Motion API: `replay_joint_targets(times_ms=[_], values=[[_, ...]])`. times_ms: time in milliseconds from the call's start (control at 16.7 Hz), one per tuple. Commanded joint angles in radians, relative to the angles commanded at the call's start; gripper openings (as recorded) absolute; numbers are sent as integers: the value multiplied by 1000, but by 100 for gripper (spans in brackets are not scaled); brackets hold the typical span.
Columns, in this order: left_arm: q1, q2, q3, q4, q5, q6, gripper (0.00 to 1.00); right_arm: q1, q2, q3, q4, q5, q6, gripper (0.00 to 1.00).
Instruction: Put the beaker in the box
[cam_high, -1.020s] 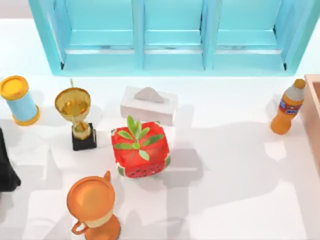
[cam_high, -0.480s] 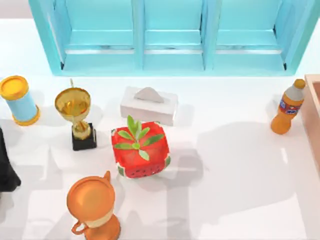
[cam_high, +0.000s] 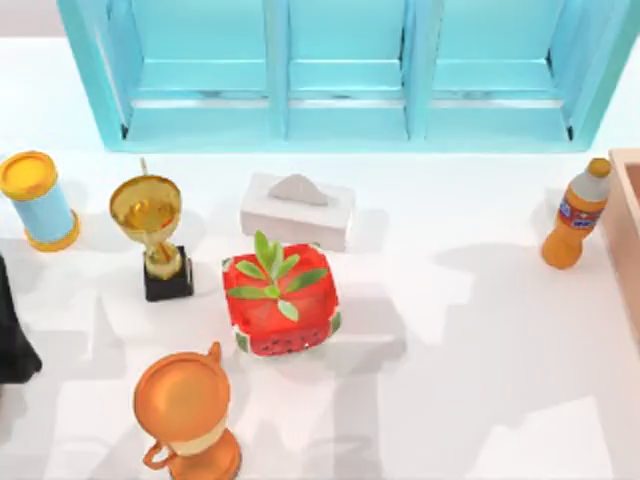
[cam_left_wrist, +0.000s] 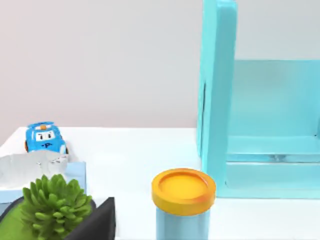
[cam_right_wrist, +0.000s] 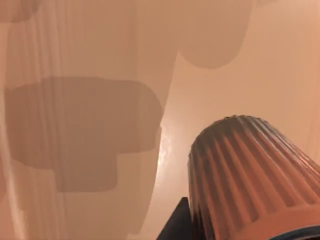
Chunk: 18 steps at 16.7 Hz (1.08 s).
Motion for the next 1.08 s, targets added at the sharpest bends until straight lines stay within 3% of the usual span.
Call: replay_joint_targets(times_ms=[240, 1020, 1080], values=[[0, 0, 0, 0, 0, 0, 100, 0, 0, -11, 11, 0, 0, 0], [0, 0, 0, 0, 0, 0, 100, 0, 0, -11, 11, 0, 0, 98], [0, 0, 0, 0, 0, 0, 100, 0, 0, -11, 11, 0, 0, 100]])
